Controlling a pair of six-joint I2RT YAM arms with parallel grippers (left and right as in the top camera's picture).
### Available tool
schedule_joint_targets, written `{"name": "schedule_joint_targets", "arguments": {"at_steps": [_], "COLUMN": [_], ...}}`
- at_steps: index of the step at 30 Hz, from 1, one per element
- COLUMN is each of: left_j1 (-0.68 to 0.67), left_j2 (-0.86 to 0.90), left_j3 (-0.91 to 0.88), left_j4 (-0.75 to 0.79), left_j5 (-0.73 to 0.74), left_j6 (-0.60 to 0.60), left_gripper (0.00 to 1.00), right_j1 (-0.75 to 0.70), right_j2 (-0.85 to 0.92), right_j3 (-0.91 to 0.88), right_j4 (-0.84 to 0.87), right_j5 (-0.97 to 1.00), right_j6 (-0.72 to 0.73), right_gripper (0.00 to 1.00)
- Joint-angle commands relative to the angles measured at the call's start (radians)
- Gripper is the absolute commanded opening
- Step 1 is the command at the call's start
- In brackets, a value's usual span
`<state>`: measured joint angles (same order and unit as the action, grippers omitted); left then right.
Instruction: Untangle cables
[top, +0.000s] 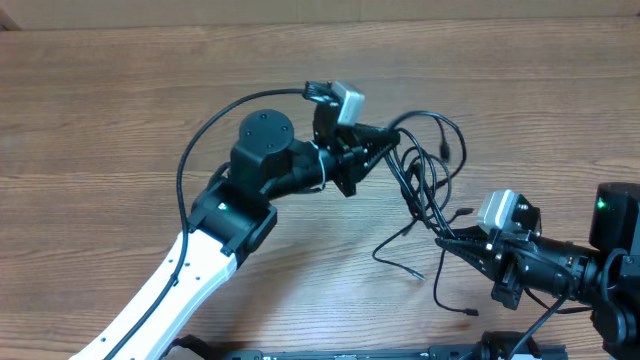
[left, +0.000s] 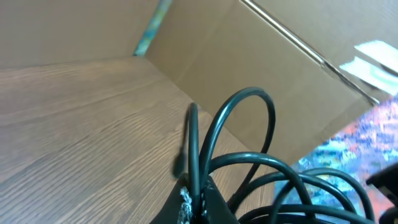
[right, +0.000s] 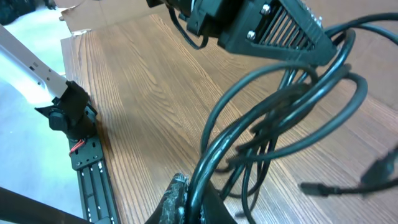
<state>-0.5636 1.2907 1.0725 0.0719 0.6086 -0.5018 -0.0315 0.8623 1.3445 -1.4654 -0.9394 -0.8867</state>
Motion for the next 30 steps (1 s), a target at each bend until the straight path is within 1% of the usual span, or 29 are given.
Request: {"name": "schedule_joint_targets", "arguments": {"at_steps": [1,8,12,14,15,16,17,18,19,22,30], "left_j1": [0.051,0.055,0.055,0.055,0.055,0.055,0.055,0.055,0.055,0.055,0.055], "left_j2": [0.003,0.003,0.003,0.003,0.003,0.003,0.003,0.003,0.003,0.003,0.003], "left_j3": [0.011,0.011,0.011,0.011,0.011,0.011,0.011,0.011,0.011,0.011,0.011], "left_j4": [-0.009,-0.021,-0.02,-0.024,-0.028,-0.035,-0.048,-0.061,-0.076,-0.12,-0.196], "left_j5": [-0.095,-0.087,-0.06,-0.045,-0.034,-0.032,-0.032,-0.032,-0.032,-0.032,-0.031], "left_j6": [-0.064,-0.09,-0.088,-0.065,-0.044,-0.033,-0.023,-0.011,0.003,0.032,0.036], "left_gripper": [0.04,0.04,0.04,0.06,0.2,0.57,0.82,0.94,1.0,1.0,1.0], "right_j1": [0.004,0.004,0.004,0.004,0.004,0.004,0.004,0.004,0.004,0.004,0.004], "right_j2": [-0.018,-0.018,-0.018,-0.018,-0.018,-0.018,-0.018,-0.018,-0.018,-0.018,-0.018], "right_j3": [0.005,0.005,0.005,0.005,0.005,0.005,0.005,0.005,0.005,0.005,0.005], "right_j4": [-0.011,-0.004,-0.003,-0.002,0.002,0.006,0.013,0.022,0.037,0.06,0.072], "right_j5": [-0.029,-0.008,0.0,0.0,0.0,-0.001,-0.001,-0.001,0.0,0.0,0.0], "right_j6": [-0.003,-0.002,0.002,0.002,0.002,0.002,0.005,0.017,0.035,0.053,0.055], "right_gripper": [0.04,0.04,0.04,0.04,0.04,0.04,0.04,0.04,0.04,0.04,0.04]}}
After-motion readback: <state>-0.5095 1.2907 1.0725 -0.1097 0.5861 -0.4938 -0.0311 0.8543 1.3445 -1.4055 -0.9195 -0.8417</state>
